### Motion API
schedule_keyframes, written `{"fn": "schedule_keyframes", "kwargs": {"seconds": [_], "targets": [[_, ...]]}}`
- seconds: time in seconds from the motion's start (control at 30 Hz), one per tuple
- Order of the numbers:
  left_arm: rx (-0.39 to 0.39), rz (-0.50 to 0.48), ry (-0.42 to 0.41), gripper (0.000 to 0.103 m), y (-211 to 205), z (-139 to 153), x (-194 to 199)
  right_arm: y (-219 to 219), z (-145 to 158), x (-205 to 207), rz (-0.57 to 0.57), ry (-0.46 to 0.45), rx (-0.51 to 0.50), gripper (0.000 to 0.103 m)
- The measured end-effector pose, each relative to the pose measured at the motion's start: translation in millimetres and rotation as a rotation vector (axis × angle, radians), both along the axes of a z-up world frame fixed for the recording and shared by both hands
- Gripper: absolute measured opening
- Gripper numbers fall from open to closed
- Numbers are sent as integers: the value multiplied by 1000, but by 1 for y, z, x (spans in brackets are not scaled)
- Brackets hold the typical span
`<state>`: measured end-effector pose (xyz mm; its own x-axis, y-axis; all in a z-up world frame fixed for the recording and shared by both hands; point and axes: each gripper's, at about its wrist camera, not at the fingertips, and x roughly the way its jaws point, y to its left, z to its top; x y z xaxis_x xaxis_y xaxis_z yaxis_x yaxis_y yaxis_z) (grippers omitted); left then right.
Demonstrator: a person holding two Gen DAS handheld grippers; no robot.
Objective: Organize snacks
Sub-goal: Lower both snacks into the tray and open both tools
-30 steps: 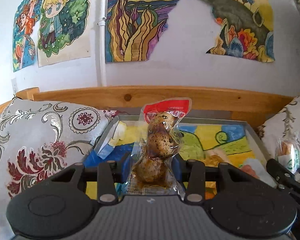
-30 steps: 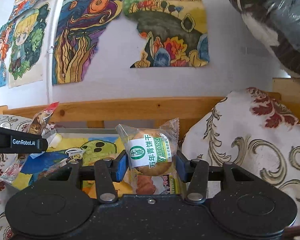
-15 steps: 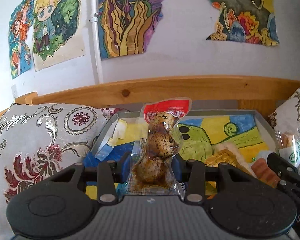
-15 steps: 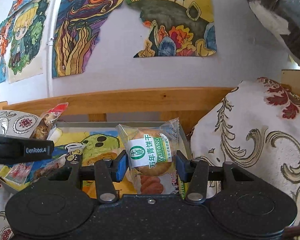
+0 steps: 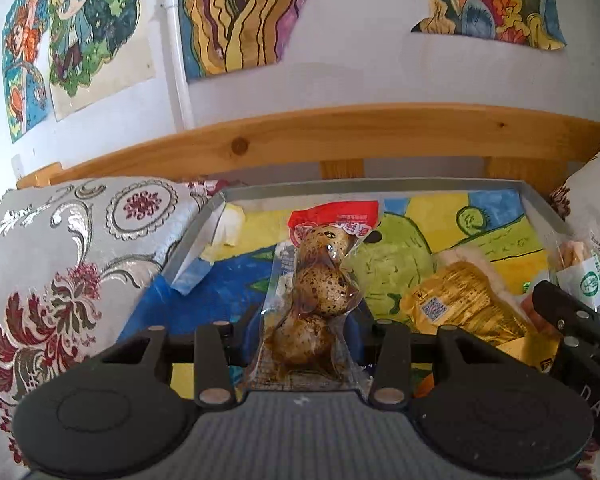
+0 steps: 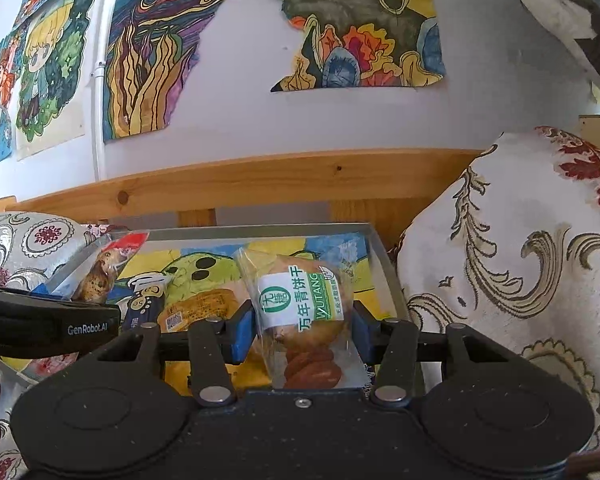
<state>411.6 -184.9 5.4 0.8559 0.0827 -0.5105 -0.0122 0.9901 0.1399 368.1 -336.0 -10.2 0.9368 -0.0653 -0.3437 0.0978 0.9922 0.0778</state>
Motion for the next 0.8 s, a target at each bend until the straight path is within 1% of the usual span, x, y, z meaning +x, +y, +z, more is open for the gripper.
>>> {"fn": "schedule_keyframes", "kwargs": {"seconds": [0.17,0.27,0.4,0.5,0.53,0.57,0.63,0.8], "targets": [[-17,5,20,48,3,-3,5,0,-2,3,-1,-2,5,53],[-30,2,27,49,5,-3,7,-1,-3,4,0,0,11,56],[-93,4,48,53,11,-1,11,-1,-5,6,-1,3,16,63],[-138,3,53,59,16,0,11,-2,-5,5,-4,-5,16,70],[-148,3,49,63,17,0,11,-3,-4,5,-4,-10,17,72],[-158,1,41,66,18,1,10,-3,-3,4,-6,-14,17,73],[-175,1,23,74,20,4,7,-5,-1,3,-9,-22,20,80],[-216,4,-23,85,26,12,-1,-7,6,-2,-19,-44,20,88]]}}
